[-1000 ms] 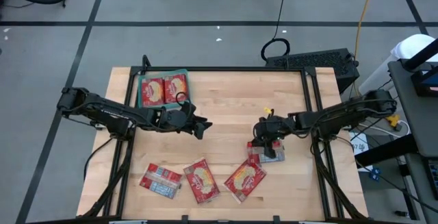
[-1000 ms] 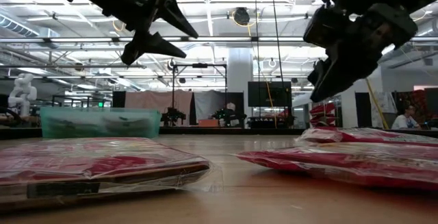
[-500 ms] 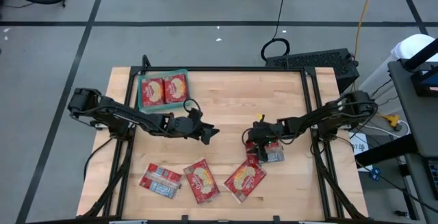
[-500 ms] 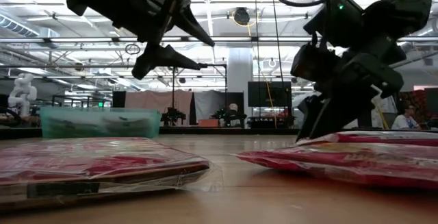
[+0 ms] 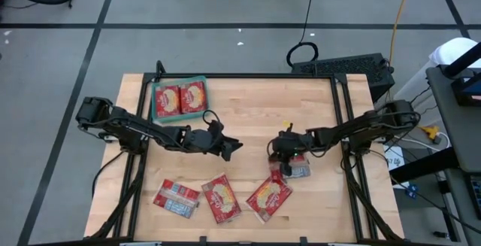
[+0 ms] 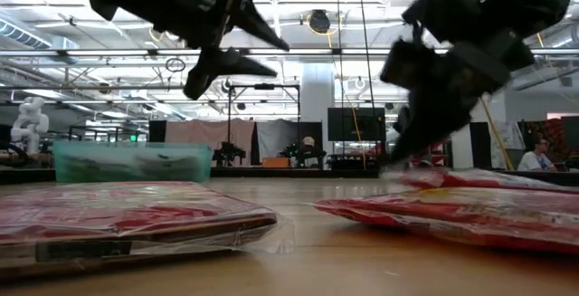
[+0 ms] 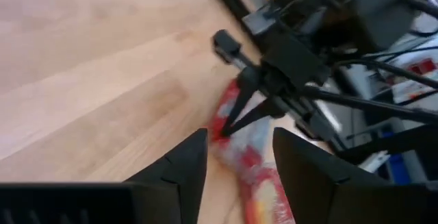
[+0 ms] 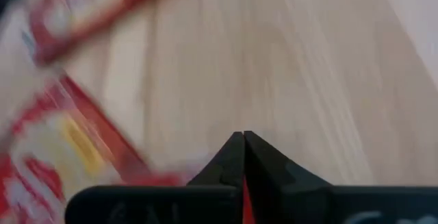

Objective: Sort popcorn bags into baskets
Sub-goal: Put the red popcorn bag into the blue bin

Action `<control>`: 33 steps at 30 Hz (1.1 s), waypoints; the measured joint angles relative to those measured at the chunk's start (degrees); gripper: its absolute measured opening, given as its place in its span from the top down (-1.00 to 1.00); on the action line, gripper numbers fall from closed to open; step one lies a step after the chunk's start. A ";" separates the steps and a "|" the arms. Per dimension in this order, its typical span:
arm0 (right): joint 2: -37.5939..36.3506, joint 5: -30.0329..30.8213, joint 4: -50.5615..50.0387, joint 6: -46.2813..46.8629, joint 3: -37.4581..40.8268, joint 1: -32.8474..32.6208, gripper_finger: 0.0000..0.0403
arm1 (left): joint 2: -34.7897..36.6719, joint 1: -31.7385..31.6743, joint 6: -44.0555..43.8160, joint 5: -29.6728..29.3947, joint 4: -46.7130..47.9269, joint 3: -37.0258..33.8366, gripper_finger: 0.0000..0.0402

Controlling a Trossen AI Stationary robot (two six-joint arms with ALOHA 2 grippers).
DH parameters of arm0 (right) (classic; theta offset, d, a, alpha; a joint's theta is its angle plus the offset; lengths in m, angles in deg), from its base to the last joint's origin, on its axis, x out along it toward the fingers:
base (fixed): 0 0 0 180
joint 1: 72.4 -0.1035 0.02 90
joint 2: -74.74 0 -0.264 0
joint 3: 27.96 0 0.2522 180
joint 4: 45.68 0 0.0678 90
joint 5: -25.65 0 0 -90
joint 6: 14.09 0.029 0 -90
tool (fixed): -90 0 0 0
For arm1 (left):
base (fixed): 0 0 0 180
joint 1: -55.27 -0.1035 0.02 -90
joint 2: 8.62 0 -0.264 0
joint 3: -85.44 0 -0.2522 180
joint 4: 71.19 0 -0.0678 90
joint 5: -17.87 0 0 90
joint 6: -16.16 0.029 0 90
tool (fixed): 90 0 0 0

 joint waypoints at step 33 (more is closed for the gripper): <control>-25.35 4.67 -52.25 43.12 0.10 -12.91 -0.01 | -12.66 3.09 4.81 4.09 -4.66 8.68 -0.13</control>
